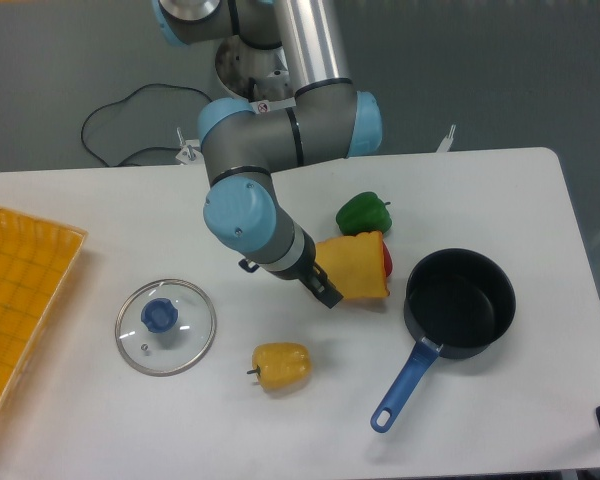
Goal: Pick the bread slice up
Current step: 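Lower the gripper onto the edge of the bread slice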
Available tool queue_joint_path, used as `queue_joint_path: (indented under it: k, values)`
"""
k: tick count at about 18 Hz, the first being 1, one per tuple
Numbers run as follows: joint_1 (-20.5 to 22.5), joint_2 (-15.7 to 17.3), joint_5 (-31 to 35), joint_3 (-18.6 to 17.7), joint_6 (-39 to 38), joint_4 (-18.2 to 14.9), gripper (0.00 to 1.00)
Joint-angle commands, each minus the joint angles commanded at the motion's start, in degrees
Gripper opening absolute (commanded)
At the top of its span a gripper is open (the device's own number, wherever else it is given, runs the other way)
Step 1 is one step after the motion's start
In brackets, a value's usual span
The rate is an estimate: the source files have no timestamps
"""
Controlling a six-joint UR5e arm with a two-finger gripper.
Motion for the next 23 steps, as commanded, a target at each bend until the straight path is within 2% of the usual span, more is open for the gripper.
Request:
queue_joint_path:
  k: [5, 15, 23]
  values:
    - [1.32, 0.0, 0.17, -2.99, -0.18, 0.44, 1.0]
    - [4.66, 0.53, 0.35, -3.52, 0.44, 0.61, 1.0]
    - [4.66, 0.53, 2.98, -4.48, 1.93, 0.79, 1.0]
